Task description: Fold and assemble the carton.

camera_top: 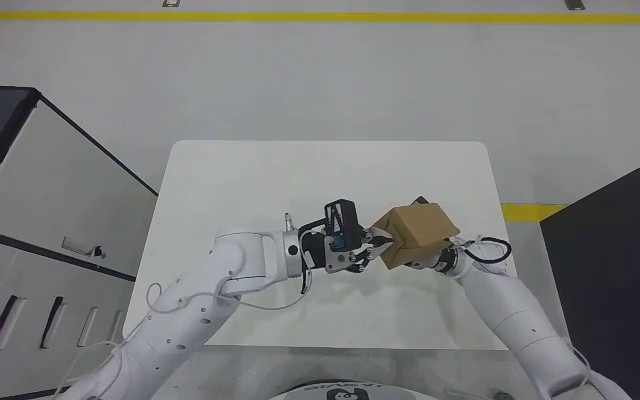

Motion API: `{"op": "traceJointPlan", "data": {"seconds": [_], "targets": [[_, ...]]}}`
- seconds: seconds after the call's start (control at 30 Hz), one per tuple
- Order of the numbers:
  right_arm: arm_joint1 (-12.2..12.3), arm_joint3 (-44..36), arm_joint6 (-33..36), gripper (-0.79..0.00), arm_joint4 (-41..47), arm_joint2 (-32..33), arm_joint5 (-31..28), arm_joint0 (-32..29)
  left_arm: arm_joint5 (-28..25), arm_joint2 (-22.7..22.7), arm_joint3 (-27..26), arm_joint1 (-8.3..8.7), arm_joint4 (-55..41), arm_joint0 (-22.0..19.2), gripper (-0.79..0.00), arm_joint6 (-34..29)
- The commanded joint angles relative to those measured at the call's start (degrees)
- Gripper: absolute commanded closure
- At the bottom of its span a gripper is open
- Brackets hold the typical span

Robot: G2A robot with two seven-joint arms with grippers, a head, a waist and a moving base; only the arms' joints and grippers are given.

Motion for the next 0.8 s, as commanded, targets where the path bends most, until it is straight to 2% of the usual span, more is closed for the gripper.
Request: {"op": "traceJointPlan", "data": {"seconds": [0.0,0.77], "targets": [[0.03,-0.03,0.00,0.000,0.00,-0.02,-0.04,-0.05,-0.05,0.08,-0.02,-0.01,0.21,-0.04,0.000,-0.17],[0.08,-0.37,0.00,0.000,-0.59,-0.31,-0.48,-0.05,-0.05,1.21,0.52,-0.31,0.92,-0.75,0.000,-1.41]]}}
